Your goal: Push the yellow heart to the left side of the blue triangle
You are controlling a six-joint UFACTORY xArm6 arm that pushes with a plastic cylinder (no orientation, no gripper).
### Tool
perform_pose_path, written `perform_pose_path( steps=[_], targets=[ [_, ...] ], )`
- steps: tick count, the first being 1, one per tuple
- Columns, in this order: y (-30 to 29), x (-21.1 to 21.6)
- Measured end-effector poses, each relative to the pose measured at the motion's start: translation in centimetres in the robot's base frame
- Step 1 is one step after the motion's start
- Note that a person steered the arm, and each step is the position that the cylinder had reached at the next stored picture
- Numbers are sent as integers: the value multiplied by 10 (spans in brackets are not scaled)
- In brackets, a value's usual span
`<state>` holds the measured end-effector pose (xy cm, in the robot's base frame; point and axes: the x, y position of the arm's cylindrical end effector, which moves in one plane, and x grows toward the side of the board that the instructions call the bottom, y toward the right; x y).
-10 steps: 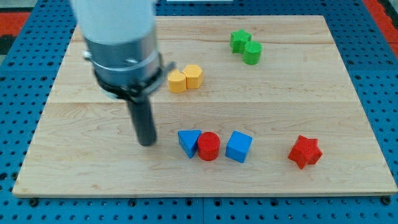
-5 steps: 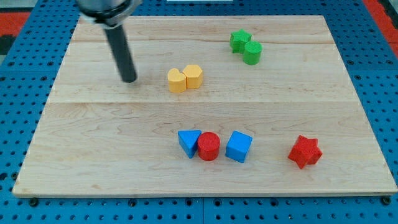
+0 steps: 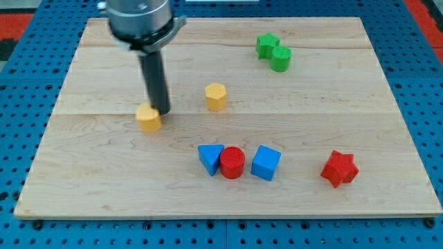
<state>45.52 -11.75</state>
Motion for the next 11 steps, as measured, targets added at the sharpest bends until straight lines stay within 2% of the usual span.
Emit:
perform_pose_path(
  steps=[2,3,4,5,6,8,9,10,11],
  targets=[
    [-54,-22],
    [-82,17],
    [-30,41],
    [-5,51],
    [1,33],
    [10,79],
    [9,66],
    [10,16],
    [34,43]
  ],
)
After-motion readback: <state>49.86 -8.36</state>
